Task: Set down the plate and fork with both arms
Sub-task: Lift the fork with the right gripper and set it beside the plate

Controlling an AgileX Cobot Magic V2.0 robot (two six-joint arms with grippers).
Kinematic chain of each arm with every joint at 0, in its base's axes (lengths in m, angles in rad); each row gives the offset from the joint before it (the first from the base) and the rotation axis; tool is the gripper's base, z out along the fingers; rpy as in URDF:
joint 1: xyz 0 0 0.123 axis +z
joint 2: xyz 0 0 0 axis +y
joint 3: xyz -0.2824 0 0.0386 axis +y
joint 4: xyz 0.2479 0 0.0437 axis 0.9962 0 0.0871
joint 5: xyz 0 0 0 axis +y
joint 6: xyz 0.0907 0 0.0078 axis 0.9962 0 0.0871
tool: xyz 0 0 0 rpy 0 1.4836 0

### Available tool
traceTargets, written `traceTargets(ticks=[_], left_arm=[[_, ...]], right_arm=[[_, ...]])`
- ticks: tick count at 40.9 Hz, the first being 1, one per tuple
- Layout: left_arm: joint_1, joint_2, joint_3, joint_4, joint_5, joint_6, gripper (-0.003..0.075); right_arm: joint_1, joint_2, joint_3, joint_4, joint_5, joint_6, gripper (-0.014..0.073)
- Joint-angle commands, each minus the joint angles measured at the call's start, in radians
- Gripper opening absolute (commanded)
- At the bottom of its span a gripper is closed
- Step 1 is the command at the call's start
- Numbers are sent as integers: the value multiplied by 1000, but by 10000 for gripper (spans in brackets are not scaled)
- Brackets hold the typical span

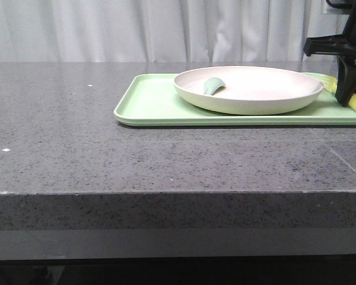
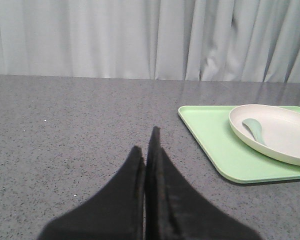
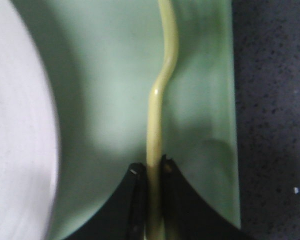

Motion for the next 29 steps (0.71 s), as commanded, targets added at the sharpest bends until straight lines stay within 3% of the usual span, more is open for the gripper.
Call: traceTargets(ticks=[1, 6, 14, 17, 27, 29], left_arm=[[2, 7, -27, -3, -77, 0, -18], [2, 7, -27, -3, -77, 0, -18], [2, 7, -27, -3, -77, 0, -18], [2, 7, -27, -3, -77, 0, -18], [2, 7, -27, -3, -77, 0, -18], [2, 7, -27, -3, -77, 0, -18]], right_arm=[[-3, -50, -25, -3, -13, -13, 246], [-3, -71, -41, -3, 20, -15, 345], [-2, -190, -66, -3, 55, -19, 332], [-2, -238, -65, -3, 65, -19, 285], [40, -412, 29, -3, 48, -21, -76], [55, -467, 84, -3, 12, -29, -63]])
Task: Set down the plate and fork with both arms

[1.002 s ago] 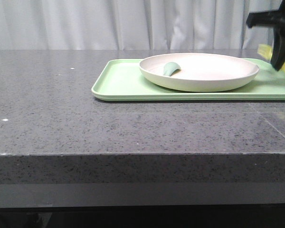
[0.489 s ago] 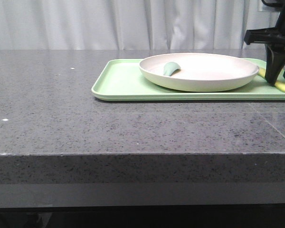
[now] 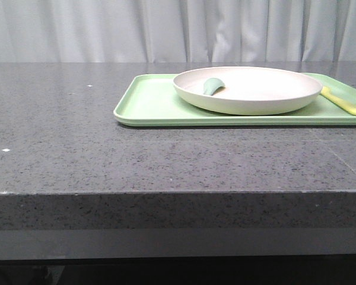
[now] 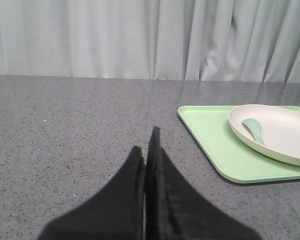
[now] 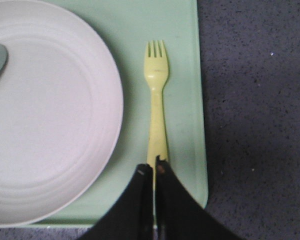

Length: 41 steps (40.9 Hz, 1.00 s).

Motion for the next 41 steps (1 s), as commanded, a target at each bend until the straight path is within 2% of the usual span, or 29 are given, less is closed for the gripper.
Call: traceTargets(ticks=[1, 15, 24, 34, 41], left_arm=[[2, 7, -27, -3, -77, 0, -18], [2, 7, -27, -3, -77, 0, -18], [2, 7, -27, -3, -77, 0, -18], [2, 7, -27, -3, -77, 0, -18], [2, 7, -27, -3, -77, 0, -18]], right_arm=[[25, -149, 84, -3, -103, -22, -64], [34, -624, 540, -3, -378, -134, -67], [34, -944, 812, -3, -543, -134, -67], [34, -1249, 1013, -3, -669, -134, -67], [34, -1362, 1072, -3, -707, -134, -67]])
